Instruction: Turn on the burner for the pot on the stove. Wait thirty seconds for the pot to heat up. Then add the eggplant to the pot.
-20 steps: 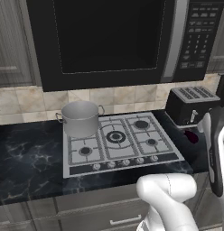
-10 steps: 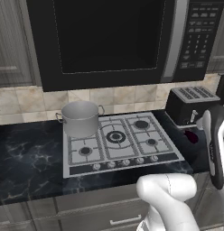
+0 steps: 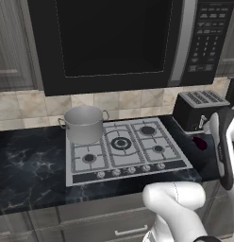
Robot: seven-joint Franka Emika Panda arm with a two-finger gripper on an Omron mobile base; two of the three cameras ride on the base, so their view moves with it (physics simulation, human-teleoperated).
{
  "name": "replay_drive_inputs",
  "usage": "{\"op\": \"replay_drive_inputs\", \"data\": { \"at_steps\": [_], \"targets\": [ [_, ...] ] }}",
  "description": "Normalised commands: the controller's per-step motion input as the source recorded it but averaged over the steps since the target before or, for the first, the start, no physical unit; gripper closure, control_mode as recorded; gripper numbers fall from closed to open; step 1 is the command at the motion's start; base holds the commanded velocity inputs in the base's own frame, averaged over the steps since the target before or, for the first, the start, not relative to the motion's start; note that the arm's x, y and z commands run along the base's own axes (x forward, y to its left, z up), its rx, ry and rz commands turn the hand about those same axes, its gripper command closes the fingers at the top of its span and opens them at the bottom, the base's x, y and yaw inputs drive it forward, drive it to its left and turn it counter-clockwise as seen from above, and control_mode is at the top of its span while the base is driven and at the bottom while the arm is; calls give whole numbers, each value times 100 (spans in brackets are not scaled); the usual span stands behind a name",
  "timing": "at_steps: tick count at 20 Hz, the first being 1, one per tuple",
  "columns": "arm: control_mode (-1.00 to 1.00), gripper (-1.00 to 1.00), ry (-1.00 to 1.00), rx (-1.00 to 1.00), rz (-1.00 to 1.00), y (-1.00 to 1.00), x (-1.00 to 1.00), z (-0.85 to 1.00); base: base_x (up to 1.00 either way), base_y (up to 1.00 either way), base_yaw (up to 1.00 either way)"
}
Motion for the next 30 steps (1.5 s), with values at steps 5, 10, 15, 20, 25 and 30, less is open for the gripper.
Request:
{"op": "replay_drive_inputs", "data": {
  "at_steps": [5, 10, 15, 20, 25, 30],
  "targets": [
    [-100, -100, 0, 1, 0, -2, 21, -33, 0, 0, 0],
    [-100, -100, 2, 1, 0, -4, 18, -30, 0, 0, 0],
    [-100, -100, 0, 1, 0, -11, 17, -24, 0, 0, 0],
    [-100, -100, 4, 1, 0, -25, 20, -19, 0, 0, 0],
    [-100, -100, 7, 2, 0, -26, 27, -18, 0, 0, 0],
    [-100, -100, 5, 0, 0, -14, 33, -25, 0, 0, 0]
  ]
}}
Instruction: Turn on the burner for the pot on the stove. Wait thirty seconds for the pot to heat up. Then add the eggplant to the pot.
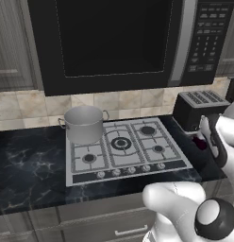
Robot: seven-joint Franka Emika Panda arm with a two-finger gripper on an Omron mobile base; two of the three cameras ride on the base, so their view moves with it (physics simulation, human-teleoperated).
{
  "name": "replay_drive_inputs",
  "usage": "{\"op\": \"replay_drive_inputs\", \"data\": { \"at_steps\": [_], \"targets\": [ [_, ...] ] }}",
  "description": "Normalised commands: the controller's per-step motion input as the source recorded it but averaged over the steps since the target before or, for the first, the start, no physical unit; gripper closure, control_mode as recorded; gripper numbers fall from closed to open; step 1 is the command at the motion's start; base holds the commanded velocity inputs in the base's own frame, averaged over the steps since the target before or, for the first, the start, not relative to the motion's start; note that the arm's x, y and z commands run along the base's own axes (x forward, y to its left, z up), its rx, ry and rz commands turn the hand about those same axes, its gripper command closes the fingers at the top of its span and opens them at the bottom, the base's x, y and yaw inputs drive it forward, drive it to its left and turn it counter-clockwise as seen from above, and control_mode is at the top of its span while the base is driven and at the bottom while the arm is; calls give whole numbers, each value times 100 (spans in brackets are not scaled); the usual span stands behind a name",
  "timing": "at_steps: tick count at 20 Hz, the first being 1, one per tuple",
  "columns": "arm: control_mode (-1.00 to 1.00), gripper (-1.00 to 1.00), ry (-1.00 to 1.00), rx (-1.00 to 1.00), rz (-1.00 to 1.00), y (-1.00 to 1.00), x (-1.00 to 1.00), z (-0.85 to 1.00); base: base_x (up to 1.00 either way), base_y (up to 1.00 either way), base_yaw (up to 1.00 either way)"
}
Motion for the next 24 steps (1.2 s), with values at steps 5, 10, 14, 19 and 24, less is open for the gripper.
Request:
{"op": "replay_drive_inputs", "data": {
  "at_steps": [5, 10, 14, 19, 24],
  "targets": [
    [-100, -100, 1, 0, 0, -7, 38, -30, 0, 0, 0],
    [-100, -100, 0, 0, 0, -9, 31, -33, 0, 0, 0],
    [-100, -100, 0, 0, 0, -19, 27, -30, 0, 0, 0],
    [-100, -100, 0, 0, 0, -22, 20, -24, 0, 0, 0],
    [-100, -100, 0, 0, 0, -15, 27, -26, 0, 0, 0]
  ]
}}
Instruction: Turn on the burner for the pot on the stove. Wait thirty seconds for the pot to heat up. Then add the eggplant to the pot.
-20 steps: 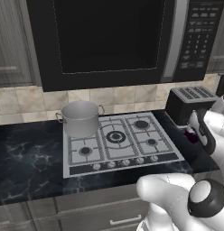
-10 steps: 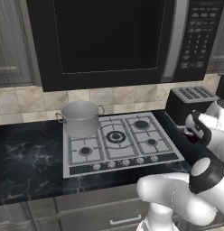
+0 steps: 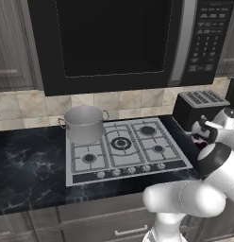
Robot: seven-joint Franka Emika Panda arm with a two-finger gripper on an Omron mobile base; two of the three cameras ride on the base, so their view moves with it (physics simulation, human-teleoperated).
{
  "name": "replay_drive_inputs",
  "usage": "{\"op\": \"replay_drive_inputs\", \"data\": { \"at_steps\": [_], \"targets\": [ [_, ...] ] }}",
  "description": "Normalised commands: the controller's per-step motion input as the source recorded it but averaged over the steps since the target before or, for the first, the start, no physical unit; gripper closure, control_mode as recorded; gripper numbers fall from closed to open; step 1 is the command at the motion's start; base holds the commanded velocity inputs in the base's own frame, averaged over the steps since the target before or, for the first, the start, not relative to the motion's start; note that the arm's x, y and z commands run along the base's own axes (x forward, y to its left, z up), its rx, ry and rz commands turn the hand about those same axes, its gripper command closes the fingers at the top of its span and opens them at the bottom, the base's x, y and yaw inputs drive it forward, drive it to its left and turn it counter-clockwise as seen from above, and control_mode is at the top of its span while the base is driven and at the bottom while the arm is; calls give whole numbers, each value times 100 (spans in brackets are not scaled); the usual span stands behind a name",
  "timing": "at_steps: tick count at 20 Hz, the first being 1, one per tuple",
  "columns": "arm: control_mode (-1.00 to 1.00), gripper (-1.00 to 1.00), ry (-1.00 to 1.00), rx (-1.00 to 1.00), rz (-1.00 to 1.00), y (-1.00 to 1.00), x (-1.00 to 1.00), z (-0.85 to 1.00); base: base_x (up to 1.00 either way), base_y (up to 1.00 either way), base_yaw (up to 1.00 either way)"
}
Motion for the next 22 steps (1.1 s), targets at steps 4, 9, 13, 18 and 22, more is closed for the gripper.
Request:
{"op": "replay_drive_inputs", "data": {
  "at_steps": [4, 9, 13, 18, 22],
  "targets": [
    [-100, -100, 0, 0, 0, -7, 32, -26, 0, 0, 0],
    [-100, -100, 0, 0, 0, -12, 29, -23, 0, 0, 0],
    [-100, -100, 0, 2, 0, -22, 18, -16, 0, 0, 0],
    [-100, -100, 0, 2, 0, -25, 16, -15, 0, 0, 0],
    [-100, -100, 0, 3, 0, -25, 20, -14, 0, 0, 0]
  ]
}}
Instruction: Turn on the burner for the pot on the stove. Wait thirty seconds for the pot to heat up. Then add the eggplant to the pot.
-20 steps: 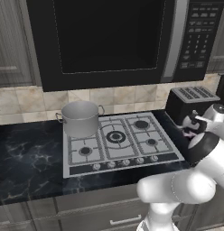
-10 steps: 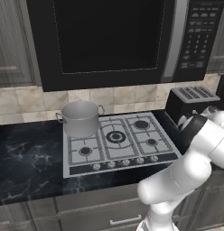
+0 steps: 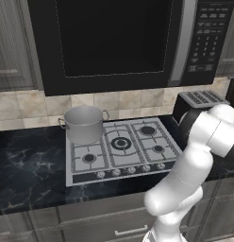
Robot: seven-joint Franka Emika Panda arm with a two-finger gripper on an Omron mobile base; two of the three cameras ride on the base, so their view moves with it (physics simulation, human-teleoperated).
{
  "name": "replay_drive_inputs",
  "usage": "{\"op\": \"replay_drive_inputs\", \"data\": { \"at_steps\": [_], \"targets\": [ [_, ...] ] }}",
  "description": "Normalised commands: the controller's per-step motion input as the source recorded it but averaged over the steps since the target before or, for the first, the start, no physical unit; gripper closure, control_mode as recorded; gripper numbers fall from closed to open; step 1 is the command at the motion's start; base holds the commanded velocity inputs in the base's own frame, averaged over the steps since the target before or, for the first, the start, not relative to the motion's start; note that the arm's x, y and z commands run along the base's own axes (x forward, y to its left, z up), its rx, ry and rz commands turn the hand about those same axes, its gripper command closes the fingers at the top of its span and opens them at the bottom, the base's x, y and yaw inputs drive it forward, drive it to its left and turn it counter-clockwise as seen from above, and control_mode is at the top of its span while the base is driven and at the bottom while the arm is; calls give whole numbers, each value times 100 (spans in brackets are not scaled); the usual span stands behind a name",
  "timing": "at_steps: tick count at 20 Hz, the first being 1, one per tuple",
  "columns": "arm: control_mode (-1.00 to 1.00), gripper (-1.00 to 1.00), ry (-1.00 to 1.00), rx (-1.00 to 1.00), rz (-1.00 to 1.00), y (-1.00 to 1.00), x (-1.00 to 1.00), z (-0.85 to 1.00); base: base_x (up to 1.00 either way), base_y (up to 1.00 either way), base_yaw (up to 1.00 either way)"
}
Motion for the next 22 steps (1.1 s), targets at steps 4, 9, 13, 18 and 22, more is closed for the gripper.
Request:
{"op": "replay_drive_inputs", "data": {
  "at_steps": [4, 9, 13, 18, 22],
  "targets": [
    [-100, -100, 0, 3, 0, -18, 25, -19, 0, 0, 0],
    [-100, -100, 0, 2, 0, -15, 26, -22, 0, 0, 0],
    [-100, -100, 0, 2, 0, -12, 20, -24, 0, 0, 0],
    [-100, 100, 0, 1, 0, -6, 15, -28, 0, 0, 0],
    [-100, 100, 0, 2, 0, -7, 3, -25, 0, 0, 0]
  ]
}}
